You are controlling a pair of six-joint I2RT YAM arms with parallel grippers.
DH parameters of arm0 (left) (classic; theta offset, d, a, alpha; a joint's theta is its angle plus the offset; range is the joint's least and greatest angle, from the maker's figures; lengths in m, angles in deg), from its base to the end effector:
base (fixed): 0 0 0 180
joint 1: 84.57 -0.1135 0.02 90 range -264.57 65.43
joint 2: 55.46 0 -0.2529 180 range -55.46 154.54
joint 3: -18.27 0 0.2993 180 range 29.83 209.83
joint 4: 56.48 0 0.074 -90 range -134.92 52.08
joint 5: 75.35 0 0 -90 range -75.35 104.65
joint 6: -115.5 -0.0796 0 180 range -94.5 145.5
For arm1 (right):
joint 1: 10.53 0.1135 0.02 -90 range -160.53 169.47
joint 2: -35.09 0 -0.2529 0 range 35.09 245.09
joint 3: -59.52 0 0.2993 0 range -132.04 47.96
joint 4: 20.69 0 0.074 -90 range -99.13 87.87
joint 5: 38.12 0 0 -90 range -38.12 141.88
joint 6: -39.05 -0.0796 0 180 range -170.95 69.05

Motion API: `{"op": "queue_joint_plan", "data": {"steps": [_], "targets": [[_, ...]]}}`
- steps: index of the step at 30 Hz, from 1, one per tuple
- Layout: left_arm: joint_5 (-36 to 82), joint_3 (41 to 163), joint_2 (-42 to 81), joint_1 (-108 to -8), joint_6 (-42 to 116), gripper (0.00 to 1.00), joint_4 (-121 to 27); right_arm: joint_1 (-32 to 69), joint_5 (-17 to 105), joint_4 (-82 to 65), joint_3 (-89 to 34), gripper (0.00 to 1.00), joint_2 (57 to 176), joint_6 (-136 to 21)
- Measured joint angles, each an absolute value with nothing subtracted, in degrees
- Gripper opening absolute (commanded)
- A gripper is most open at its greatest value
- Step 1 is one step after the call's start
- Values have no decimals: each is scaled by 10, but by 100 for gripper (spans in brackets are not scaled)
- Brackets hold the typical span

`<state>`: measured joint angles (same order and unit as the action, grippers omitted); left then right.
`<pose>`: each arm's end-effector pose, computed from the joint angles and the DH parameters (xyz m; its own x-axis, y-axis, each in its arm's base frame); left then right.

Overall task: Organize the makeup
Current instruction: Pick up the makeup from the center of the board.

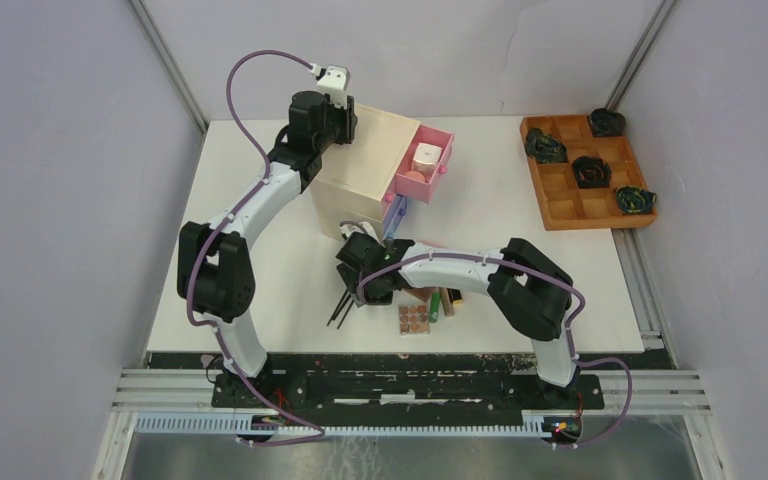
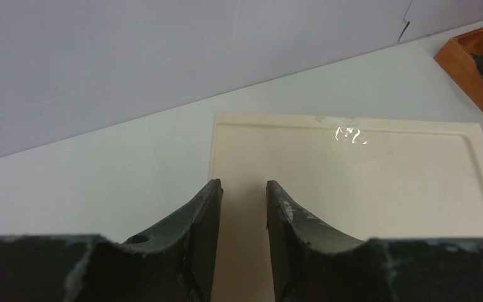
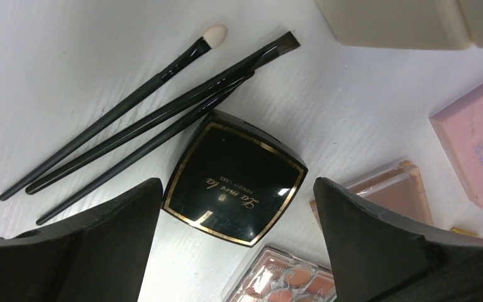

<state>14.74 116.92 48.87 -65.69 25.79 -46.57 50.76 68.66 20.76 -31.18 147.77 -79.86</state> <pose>0.4999 -0.1711 0.2876 -0.2559 0.0822 -0.9632 0.3237 0.9461 -0.0053 0.2422 0.3944 0.1005 -0.7521 -0.4096 -0.5164 -0.4731 0.8810 -0.0098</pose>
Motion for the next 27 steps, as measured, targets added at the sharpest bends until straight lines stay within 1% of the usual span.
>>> {"op": "queue_joint_plan", "data": {"steps": [8, 9, 11, 13, 15, 16, 18, 19, 20, 21, 27], "targets": [[148, 1169, 489, -657, 258, 41, -466, 509, 720, 217, -318, 97, 1503, -863], [148, 1169, 489, -657, 258, 41, -466, 509, 719, 217, -320, 96, 1505, -866], [148, 1169, 489, -657, 258, 41, -466, 509, 719, 218, -325, 92, 1509, -874], [148, 1169, 489, -657, 258, 41, -466, 509, 721, 217, -327, 82, 1511, -879], [148, 1169, 489, -657, 258, 41, -466, 509, 724, 217, -328, 66, 1512, -886], [148, 1169, 489, -657, 258, 41, -466, 509, 726, 217, -328, 54, 1512, -887], [148, 1169, 489, -657, 258, 41, -466, 509, 733, 216, -328, 24, 1512, -891], [148, 1169, 489, -657, 258, 41, -466, 510, 736, 214, -328, 12, 1511, -889], [148, 1169, 489, -657, 258, 41, -466, 510, 737, 213, -328, 2, 1511, -890], [148, 1169, 490, -657, 258, 41, -466, 510, 738, 213, -327, 1, 1511, -892], [147, 1169, 490, -657, 257, 41, -466, 510, 740, 220, -316, 1, 1500, -874]]}}
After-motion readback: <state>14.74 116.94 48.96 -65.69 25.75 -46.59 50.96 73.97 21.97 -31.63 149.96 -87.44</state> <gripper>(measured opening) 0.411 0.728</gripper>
